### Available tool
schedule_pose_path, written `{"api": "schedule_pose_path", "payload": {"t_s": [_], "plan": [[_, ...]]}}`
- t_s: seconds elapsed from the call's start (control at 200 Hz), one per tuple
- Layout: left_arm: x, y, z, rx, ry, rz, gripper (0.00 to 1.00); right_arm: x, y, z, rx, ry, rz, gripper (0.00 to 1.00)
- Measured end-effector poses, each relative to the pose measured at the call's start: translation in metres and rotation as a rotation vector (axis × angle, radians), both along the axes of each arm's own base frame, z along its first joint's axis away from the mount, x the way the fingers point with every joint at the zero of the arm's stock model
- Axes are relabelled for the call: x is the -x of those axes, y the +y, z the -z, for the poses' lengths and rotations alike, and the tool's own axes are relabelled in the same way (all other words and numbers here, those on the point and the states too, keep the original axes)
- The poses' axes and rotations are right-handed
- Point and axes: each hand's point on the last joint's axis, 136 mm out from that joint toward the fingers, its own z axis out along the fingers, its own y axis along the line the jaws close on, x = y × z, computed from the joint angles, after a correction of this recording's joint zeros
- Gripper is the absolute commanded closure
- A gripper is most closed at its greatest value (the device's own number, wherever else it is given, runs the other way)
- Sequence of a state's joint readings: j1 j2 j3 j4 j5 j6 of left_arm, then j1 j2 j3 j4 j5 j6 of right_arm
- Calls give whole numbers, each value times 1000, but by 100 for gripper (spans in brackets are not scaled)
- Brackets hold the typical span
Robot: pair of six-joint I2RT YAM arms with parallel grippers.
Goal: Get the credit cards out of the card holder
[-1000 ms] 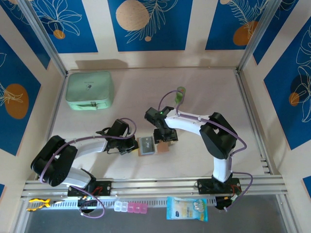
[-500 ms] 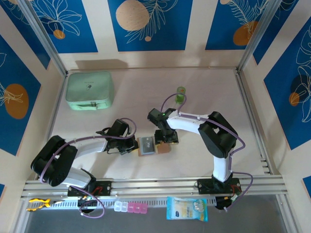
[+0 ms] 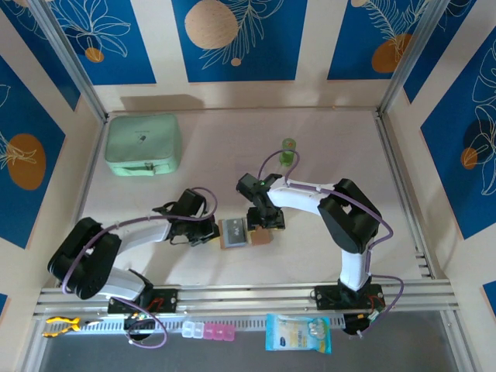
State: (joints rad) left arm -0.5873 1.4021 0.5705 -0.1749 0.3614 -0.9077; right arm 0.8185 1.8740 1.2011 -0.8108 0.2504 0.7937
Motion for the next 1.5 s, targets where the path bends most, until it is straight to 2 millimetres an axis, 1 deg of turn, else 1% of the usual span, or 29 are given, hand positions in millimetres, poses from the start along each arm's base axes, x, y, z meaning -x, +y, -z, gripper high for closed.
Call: {"api": "schedule_pose_path", "payload": {"t_s": [0.195,0.295,0.38,0.445,0.6,0.735,0.815,0.96,1.055,1.12,1.285,1.451,1.501], "plan": [[-11,-8,-28,33,-59,12,97,1,0,-3,0,-7,13,31],[-15,-14,-37,44,-82,27,97,2,-2,-6,5,-7,21,32],[-14,-20,-41,51,-90,44,97,5,-1,-13,0,-11,19,32],[-13,-23,-40,49,-86,56,97,5,0,-21,-16,-24,20,33],[-5,-30,-28,32,-53,85,98,2,6,-41,-79,-62,28,35],[-2,-32,-21,21,-37,97,98,0,25,-51,-186,-68,25,37],[-3,-34,-18,19,-33,100,98,2,37,-49,-254,-54,17,38],[-2,-34,-12,12,-20,102,98,9,50,-41,-342,-13,4,40],[-2,-34,-10,8,-15,102,99,11,58,-39,-396,2,-1,42],[-2,-33,-7,0,-12,104,99,11,63,-39,-434,6,-6,47],[-2,-32,-5,-10,-12,103,99,11,68,-34,-505,22,-7,49],[-2,-31,-4,-17,-20,111,99,12,71,-30,-542,27,-9,61],[-2,-31,-4,-19,-24,115,99,11,72,-29,-554,25,-11,63]]}}
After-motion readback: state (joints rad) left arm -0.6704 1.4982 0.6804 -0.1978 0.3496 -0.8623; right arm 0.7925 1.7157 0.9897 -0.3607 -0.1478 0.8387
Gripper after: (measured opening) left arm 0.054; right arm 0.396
